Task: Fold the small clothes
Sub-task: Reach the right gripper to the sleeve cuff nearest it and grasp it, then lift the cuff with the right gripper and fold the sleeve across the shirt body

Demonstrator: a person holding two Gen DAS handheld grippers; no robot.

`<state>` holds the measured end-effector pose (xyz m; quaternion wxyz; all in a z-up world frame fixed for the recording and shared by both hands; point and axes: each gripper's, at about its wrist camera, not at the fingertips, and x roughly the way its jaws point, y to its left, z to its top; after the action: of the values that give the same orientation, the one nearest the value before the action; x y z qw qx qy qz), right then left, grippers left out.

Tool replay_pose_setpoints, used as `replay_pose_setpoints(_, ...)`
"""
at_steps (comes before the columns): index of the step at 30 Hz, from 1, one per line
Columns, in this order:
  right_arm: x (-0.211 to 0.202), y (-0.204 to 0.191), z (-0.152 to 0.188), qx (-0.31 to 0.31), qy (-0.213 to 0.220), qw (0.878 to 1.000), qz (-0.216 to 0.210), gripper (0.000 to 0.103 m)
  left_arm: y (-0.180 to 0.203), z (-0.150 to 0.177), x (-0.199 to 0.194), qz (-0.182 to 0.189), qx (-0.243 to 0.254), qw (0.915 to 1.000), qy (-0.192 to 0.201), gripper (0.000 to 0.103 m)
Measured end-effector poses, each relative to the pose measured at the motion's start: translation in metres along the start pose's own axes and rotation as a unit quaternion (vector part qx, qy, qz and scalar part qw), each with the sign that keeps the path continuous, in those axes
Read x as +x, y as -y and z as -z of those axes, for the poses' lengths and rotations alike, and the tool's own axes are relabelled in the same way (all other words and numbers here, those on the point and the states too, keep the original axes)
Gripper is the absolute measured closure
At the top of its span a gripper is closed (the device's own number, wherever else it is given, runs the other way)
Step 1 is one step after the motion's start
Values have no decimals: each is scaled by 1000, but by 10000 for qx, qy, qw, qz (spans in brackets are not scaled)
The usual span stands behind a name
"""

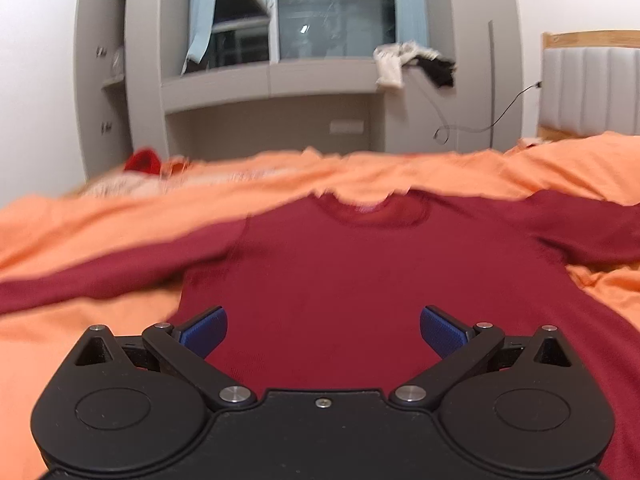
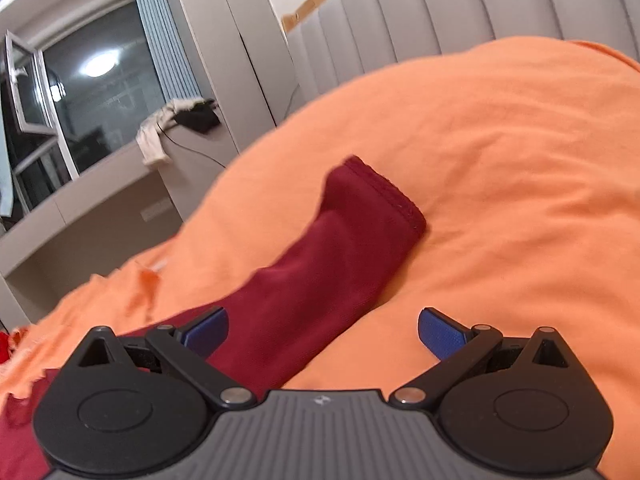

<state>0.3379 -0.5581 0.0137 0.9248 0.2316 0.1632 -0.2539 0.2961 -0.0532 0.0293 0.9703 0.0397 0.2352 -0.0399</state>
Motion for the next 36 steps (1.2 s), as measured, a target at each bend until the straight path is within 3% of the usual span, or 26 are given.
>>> replay_pose_setpoints(3,8,7,2,-10,269,9994,199,0,-8,7,6,-51,-147,9997,-166,0)
replay_pose_setpoints(10,14,5,7,195,672,9973,212,1,-23,19,17,5,-570,9975,-415,0)
replay_pose_setpoints(16,15,2,9,219,823,9951,495,39,-10,24,16,-88,-242,9988,-426,0)
replay_pose_setpoints(21,7,4,13,307,891,9940,549,84,-9,25,14,-69,-214,9988,-432,0)
replay_pose_setpoints(24,5,3,12,309,943,9940,465,96,-9,24,15,-67,-245,9987,-442,0)
replay_pose_setpoints(30,-15,-32,7,-267,1257,9916,159,99,-10,23,16,-91,-208,9987,-455,1)
replay_pose_setpoints(36,-50,-107,6,-1014,1577,9809,-514,99,-13,15,13,-42,-390,9983,-437,1)
